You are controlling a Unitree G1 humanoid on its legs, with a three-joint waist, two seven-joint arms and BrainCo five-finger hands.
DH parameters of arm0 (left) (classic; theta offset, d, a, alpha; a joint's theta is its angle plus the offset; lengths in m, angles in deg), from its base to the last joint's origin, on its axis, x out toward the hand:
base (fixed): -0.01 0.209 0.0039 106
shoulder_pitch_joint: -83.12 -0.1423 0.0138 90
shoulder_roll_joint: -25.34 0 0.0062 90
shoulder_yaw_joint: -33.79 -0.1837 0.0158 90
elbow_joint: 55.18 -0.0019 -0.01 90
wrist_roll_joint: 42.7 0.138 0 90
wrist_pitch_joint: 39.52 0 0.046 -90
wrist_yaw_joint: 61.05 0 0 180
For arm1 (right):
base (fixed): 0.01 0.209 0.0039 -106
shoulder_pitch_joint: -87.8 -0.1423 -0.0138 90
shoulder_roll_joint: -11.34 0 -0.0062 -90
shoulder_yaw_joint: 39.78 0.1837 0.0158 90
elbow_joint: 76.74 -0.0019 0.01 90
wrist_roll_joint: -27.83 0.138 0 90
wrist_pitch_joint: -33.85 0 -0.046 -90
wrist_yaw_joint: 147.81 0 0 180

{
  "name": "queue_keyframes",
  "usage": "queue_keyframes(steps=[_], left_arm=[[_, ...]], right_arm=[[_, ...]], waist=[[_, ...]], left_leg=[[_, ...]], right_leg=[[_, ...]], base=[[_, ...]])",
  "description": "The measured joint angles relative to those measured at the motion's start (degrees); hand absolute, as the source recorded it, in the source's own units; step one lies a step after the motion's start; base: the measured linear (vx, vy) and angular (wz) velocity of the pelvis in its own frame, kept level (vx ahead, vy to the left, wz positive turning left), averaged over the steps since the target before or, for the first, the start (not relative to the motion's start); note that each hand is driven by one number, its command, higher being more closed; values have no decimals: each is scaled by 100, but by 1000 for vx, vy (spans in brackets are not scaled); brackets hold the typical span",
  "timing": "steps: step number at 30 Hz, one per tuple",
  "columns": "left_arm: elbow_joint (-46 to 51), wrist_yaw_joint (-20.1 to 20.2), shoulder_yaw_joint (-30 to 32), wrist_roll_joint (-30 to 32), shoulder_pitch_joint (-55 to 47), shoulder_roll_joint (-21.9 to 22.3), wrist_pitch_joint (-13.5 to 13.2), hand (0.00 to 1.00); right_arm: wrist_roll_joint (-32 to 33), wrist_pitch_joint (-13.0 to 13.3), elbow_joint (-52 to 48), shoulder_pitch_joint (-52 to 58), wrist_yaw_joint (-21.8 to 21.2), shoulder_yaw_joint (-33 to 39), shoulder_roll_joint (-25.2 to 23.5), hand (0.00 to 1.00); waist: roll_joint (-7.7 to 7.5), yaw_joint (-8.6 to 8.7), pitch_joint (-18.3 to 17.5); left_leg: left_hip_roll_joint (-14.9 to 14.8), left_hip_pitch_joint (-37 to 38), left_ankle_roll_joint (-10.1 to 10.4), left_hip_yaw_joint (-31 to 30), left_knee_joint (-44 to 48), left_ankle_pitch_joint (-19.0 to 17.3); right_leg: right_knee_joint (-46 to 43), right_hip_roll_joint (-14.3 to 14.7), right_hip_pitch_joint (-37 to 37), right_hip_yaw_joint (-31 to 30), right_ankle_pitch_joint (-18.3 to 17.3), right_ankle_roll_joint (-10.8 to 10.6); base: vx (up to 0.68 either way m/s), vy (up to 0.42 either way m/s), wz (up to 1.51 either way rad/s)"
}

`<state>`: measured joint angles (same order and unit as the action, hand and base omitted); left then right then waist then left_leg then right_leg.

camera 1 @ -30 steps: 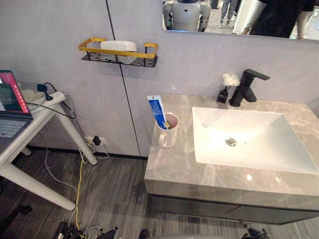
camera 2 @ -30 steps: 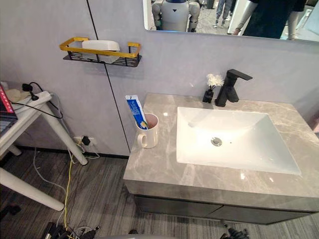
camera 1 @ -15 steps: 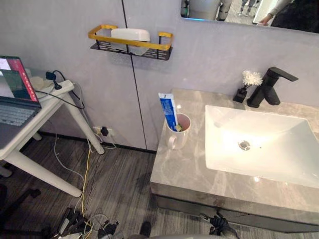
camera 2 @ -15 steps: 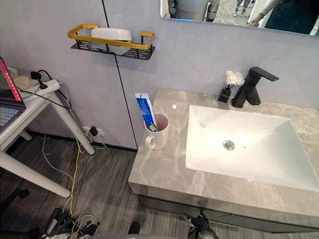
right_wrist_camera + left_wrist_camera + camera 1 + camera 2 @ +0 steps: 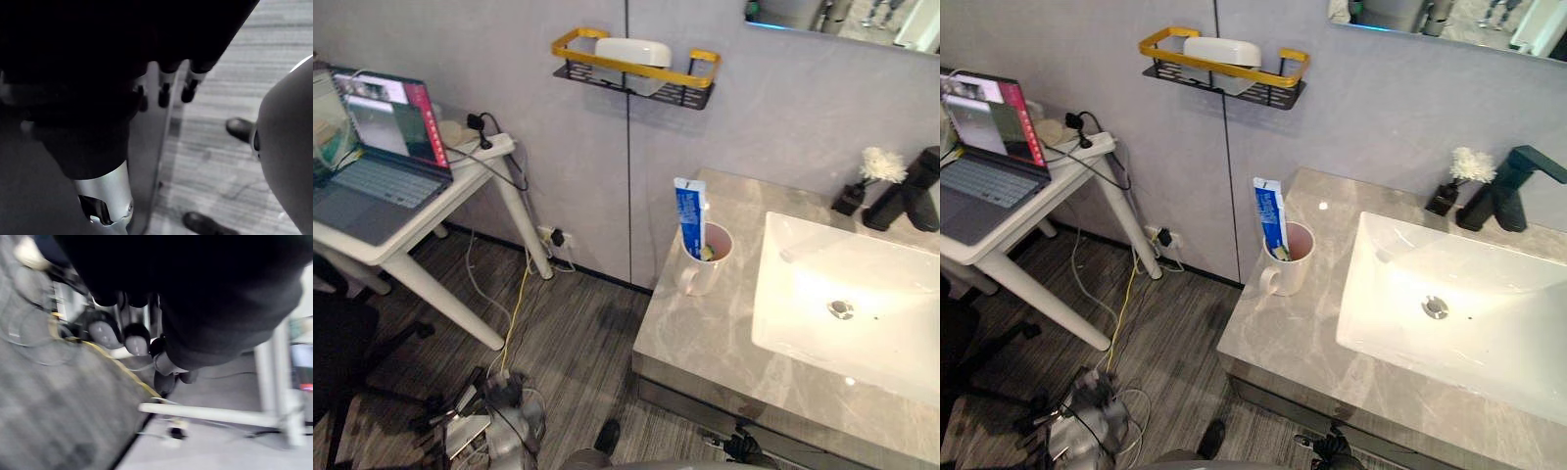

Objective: Organize washtable

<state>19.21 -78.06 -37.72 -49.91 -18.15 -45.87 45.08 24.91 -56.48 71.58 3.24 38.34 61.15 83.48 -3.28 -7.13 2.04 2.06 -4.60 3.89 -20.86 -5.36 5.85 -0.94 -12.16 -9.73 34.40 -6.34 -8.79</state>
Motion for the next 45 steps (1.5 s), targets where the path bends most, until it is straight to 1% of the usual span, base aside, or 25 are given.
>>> queue_keyframes(steps=[1,3,4,6,7,9,11,12,13,15,17,20,23,25,26,28,30,34,37,39,45], left_arm=[[357,-5,-29,1,-23,10,-39,100],[1774,-46,-154,15,-139,69,-154,100],[1900,-48,-161,15,-163,75,-155,100],[2892,-48,-407,135,-312,88,-197,100],[3135,-48,-509,172,-369,87,-210,100],[4022,-35,-842,346,-549,70,-302,100],[4524,24,-1137,344,-633,78,-430,100],[4723,157,-1301,287,-652,81,-510,100],[4825,253,-1453,252,-662,78,-523,100],[4971,470,-1640,81,-694,81,-529,100],[5037,705,-1845,-184,-754,71,-528,100],[5045,1112,-2089,-850,-767,46,-507,100],[5041,1358,-2345,-1208,-769,19,-459,100],[4932,1569,-2693,-1363,-769,-63,-338,100],[4833,1653,-2839,-1425,-769,-108,-236,100],[4639,1787,-3047,-1538,-712,-205,-111,100],[4400,1855,-3235,-1630,-540,-295,23,100],[4349,2010,-3256,-1862,-493,-530,87,100],[4165,2179,-3316,-2082,-460,-778,239,100],[4130,2262,-3314,-2138,-462,-918,264,100],[3754,2311,-3293,-2135,-532,-989,269,100]], right_arm=[[0,-1,0,11,2,-16,17,0],[-4,0,-5,16,6,-148,71,0],[-4,0,-5,15,6,-150,73,0],[-4,-10,1,18,16,-177,87,0],[-5,-9,0,18,17,-195,95,0],[-13,-7,-2,16,17,-263,122,0],[-54,11,-10,11,14,-327,128,0],[-140,34,-17,2,10,-400,132,0],[-195,53,-23,-6,1,-424,124,0],[-221,101,-60,-12,-26,-429,96,0],[-224,120,-73,-4,-70,-429,97,0],[-246,122,-94,1,-138,-431,46,0],[-382,123,-91,13,-159,-441,37,0],[-444,122,-91,51,-267,-526,34,0],[-444,122,-91,68,-302,-530,27,0],[-444,123,-90,76,-359,-528,20,0],[-444,122,-87,104,-393,-520,61,0],[-447,115,-89,119,-524,-515,103,0],[-447,105,-88,180,-616,-508,191,0],[-447,99,-88,234,-649,-488,255,0],[-445,98,-87,285,-761,-466,354,0]], waist=[[7,-7,2],[39,-7,20],[41,-6,22],[48,-5,26],[50,-2,27],[69,-5,32],[78,-5,34],[91,-6,34],[104,-4,28],[132,4,14],[161,7,-10],[207,6,-96],[208,-2,-175],[181,-1,-236],[164,2,-304],[157,20,-322],[147,10,-328],[109,7,-357],[70,9,-380],[63,2,-389],[54,7,-399]], left_leg=[[5,-1,2,-23,0,1],[3,-16,8,-67,1,4],[13,-15,8,-77,1,4],[2,-47,10,-120,57,3],[5,-63,9,-127,78,3],[27,-76,7,-144,140,0],[29,-73,36,-143,147,-21],[29,-74,36,-138,154,-21],[27,-74,30,-122,163,-25],[17,-73,13,-90,167,-35],[-14,-74,12,-48,171,-34],[-82,-96,5,44,171,2],[-135,-121,7,149,155,5],[-170,-109,9,269,147,6],[-190,-126,10,340,144,5],[-210,-115,10,434,146,4],[-233,-112,12,503,139,1],[-346,-169,34,691,134,-18],[-389,-171,47,717,133,-27],[-412,-196,48,750,131,-27],[-416,-241,48,869,123,-27]], right_leg=[[-8,-1,-9,19,-1,1],[-52,-10,-4,60,-3,6],[-60,-14,-5,75,-3,6],[-121,-26,-5,172,-5,9],[-130,-32,0,178,-5,9],[-186,-60,-3,192,-6,11],[-195,-64,-4,189,-9,14],[-195,-63,-3,186,-11,17],[-195,-63,-2,182,-23,33],[-202,-63,9,173,-48,8],[-216,-45,31,158,-63,27],[-215,-1,127,71,-57,19],[-203,26,217,-45,-55,19],[-193,34,241,-174,-52,21],[-192,38,297,-243,-51,23],[-180,42,314,-340,-47,28],[-179,51,348,-406,-43,36],[-164,128,522,-629,6,100],[-141,174,534,-668,19,119],[-109,212,576,-720,42,135],[-83,226,689,-867,89,148]], base=[[-2,-34,14],[-6,-31,10],[-12,-29,9],[-14,-30,11],[-14,-23,9],[-23,-12,5],[-41,-14,-1],[-62,-21,-4],[-56,-19,-6],[-56,-23,-7],[-53,-29,-5],[-28,-35,-13],[9,-40,-19],[39,-23,-27],[36,-21,-30],[23,-16,-19],[-5,-16,-15],[-26,-13,-28],[-27,-19,-7],[-31,-12,-9],[-9,6,-11]])
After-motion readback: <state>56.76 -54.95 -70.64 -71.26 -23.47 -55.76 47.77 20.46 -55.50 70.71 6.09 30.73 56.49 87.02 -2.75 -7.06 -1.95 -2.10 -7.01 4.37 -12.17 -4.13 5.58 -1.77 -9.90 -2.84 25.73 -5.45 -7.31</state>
